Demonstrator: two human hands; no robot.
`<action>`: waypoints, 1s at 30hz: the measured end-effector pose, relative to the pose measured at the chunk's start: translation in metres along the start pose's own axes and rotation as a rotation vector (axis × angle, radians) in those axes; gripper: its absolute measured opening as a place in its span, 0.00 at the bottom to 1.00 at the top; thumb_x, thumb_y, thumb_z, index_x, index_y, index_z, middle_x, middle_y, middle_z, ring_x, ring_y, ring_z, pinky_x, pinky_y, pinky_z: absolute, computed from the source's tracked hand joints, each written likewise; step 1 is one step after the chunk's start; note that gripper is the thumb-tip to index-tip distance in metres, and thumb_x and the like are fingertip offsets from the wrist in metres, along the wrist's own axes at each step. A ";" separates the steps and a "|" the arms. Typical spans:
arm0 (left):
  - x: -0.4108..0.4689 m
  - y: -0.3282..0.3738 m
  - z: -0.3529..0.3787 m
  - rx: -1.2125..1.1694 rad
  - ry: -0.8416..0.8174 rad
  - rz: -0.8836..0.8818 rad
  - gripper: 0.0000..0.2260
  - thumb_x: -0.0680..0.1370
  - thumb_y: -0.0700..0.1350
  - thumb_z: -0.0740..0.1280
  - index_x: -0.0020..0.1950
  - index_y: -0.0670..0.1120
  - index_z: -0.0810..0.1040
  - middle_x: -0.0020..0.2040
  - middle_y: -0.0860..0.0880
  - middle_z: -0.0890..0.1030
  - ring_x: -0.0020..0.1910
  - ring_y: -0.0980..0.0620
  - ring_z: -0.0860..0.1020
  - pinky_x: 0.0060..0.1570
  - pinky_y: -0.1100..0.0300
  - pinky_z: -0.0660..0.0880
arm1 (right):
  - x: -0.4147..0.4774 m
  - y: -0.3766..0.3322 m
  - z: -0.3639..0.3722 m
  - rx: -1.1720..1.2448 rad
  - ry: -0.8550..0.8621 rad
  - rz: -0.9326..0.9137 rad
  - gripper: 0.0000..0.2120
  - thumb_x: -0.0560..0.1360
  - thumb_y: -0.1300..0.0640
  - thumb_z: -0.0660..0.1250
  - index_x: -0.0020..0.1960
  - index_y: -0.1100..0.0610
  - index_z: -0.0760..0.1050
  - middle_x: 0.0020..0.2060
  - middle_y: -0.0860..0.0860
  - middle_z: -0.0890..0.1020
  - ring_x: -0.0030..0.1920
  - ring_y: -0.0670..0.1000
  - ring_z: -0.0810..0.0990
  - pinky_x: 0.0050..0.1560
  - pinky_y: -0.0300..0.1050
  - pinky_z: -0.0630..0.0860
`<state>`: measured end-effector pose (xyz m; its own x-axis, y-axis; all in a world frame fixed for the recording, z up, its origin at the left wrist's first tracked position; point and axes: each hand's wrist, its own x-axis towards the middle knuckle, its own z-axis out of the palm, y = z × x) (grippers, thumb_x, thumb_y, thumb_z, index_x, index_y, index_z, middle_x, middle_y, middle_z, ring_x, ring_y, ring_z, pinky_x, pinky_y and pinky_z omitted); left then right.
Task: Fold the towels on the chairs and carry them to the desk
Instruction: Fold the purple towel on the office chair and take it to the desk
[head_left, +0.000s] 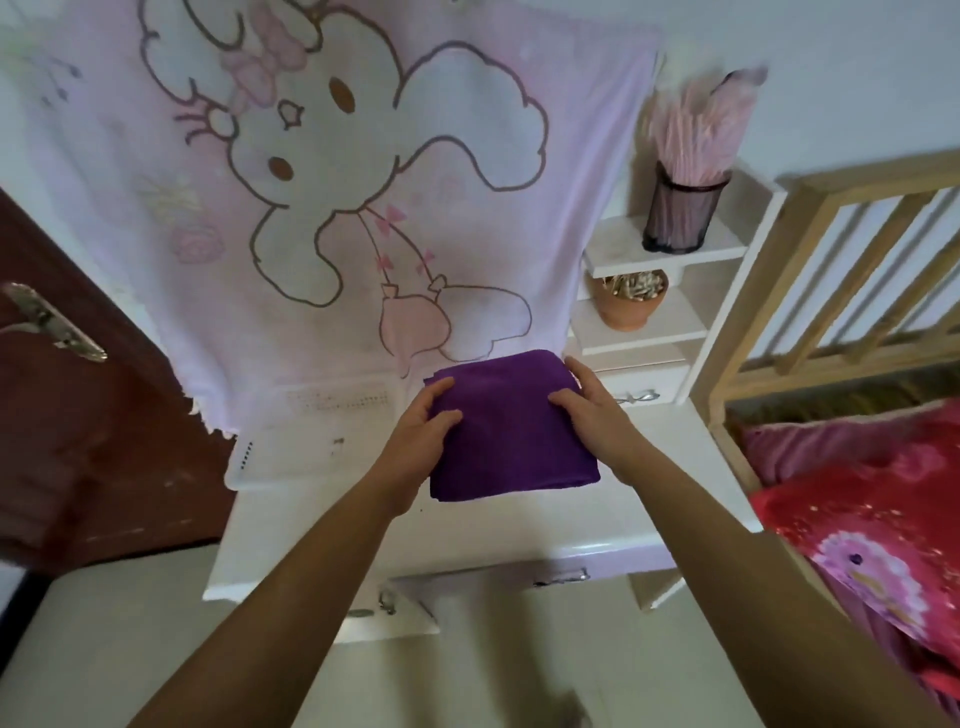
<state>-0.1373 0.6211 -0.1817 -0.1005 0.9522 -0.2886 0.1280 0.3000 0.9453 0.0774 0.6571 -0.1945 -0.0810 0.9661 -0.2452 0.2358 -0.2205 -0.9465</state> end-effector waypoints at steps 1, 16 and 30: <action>0.010 -0.004 0.001 0.024 0.004 -0.023 0.19 0.82 0.43 0.60 0.72 0.56 0.69 0.62 0.55 0.73 0.57 0.55 0.75 0.58 0.53 0.77 | 0.012 0.003 0.001 -0.071 -0.049 0.019 0.30 0.77 0.51 0.61 0.77 0.42 0.59 0.68 0.45 0.73 0.64 0.50 0.75 0.68 0.54 0.71; 0.196 -0.067 -0.018 0.022 -0.034 -0.371 0.21 0.79 0.38 0.60 0.70 0.53 0.68 0.58 0.50 0.78 0.55 0.49 0.79 0.56 0.51 0.78 | 0.194 0.062 0.044 0.054 -0.074 0.550 0.14 0.78 0.62 0.63 0.62 0.61 0.76 0.55 0.57 0.82 0.53 0.56 0.82 0.56 0.54 0.81; 0.271 -0.114 -0.031 0.518 -0.200 -0.387 0.27 0.80 0.42 0.59 0.79 0.46 0.56 0.76 0.45 0.62 0.66 0.48 0.71 0.62 0.56 0.70 | 0.255 0.127 0.085 -0.383 -0.293 0.641 0.30 0.78 0.61 0.66 0.77 0.54 0.61 0.60 0.56 0.79 0.57 0.55 0.79 0.55 0.48 0.78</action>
<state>-0.2096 0.8433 -0.3628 -0.0561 0.7476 -0.6618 0.5812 0.5634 0.5872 0.0047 0.8640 -0.3951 -0.0554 0.5811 -0.8119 0.6339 -0.6078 -0.4783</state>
